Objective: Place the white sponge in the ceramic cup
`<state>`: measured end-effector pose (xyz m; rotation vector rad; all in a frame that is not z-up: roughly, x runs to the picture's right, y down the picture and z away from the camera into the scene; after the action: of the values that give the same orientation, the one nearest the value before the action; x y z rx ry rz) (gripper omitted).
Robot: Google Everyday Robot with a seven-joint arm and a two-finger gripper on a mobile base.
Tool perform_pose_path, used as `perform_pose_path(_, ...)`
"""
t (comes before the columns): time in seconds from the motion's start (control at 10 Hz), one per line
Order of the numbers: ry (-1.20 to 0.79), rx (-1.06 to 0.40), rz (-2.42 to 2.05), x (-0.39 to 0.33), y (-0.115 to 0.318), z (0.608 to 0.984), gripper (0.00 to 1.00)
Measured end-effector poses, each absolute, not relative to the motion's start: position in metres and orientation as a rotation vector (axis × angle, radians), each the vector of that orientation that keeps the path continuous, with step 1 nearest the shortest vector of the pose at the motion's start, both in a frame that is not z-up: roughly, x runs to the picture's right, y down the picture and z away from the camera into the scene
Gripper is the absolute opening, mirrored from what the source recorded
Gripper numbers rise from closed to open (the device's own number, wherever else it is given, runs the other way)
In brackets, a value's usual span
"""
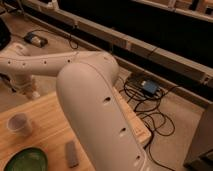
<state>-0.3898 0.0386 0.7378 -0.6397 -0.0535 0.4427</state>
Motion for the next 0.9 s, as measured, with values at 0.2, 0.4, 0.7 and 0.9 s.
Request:
perform_pose_path(0.2, -0.072, -0.678, 0.37, -0.404, 0.052, 0.728, 0.0)
perform_pose_path(0.4, -0.113, -0.71, 0.31, -0.408, 0.063, 0.719, 0.0)
perform_pose_path(0.7, -0.221, -0.732, 0.228, -0.409, 0.071, 0.704, 0.0)
perform_pose_path(0.9, -0.287, -0.732, 0.152, -0.418, 0.082, 0.682, 0.0)
